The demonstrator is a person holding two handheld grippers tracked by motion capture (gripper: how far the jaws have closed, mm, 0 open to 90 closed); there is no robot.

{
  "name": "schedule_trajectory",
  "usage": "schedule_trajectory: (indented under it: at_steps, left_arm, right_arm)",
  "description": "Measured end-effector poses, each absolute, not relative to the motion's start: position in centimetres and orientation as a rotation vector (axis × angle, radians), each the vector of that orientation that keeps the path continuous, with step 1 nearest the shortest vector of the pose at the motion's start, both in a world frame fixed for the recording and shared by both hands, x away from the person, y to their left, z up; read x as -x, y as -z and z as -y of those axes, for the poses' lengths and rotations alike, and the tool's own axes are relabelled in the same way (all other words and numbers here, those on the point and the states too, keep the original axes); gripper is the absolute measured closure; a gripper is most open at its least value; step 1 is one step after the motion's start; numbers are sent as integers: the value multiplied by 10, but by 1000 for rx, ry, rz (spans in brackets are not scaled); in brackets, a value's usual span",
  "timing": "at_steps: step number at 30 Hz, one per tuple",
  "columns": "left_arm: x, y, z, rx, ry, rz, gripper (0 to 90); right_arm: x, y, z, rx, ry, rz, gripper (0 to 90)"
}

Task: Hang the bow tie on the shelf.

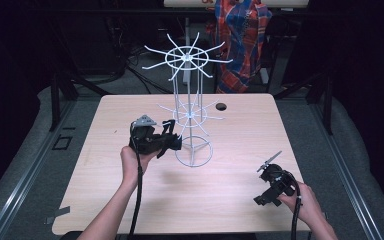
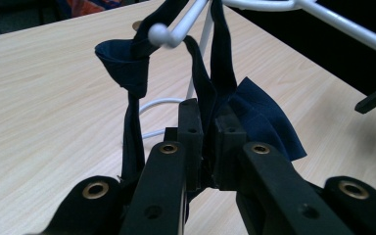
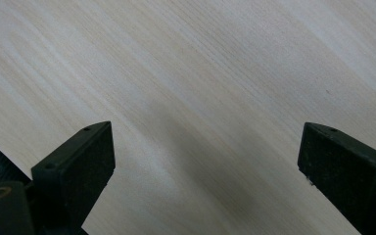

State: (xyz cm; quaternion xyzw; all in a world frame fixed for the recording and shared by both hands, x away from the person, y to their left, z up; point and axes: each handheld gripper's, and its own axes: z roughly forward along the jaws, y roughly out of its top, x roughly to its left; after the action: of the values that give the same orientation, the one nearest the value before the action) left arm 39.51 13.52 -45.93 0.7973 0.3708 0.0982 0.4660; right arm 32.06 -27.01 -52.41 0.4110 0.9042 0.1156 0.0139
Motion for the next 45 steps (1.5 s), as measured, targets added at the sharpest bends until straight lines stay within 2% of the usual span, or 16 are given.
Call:
schedule_trajectory:
  at_steps: [17,22,25,27,41,45]
  left_arm:
    - [-396,464,-134,-1973,-234,-913,815]
    - [-396,464,-135,-1979,-227,-907,771]
    - [-396,463,-134,-1982,-224,-899,718]
    - [-395,462,-135,-1987,-226,-901,671]
    - [-387,451,-140,-2021,-223,-888,348]
    - [-381,449,-146,-2022,-188,-906,259]
  right_arm:
    - [-321,524,271,-1277,-353,-2816,67]
    - [-321,524,271,-1282,-356,-2813,67]
    - [-317,529,269,-1354,-470,-2751,67]
    - [-319,524,271,-1294,-386,-2793,67]
    - [-320,522,273,-1293,-375,-2798,67]
    - [-320,521,273,-1285,-368,-2797,67]
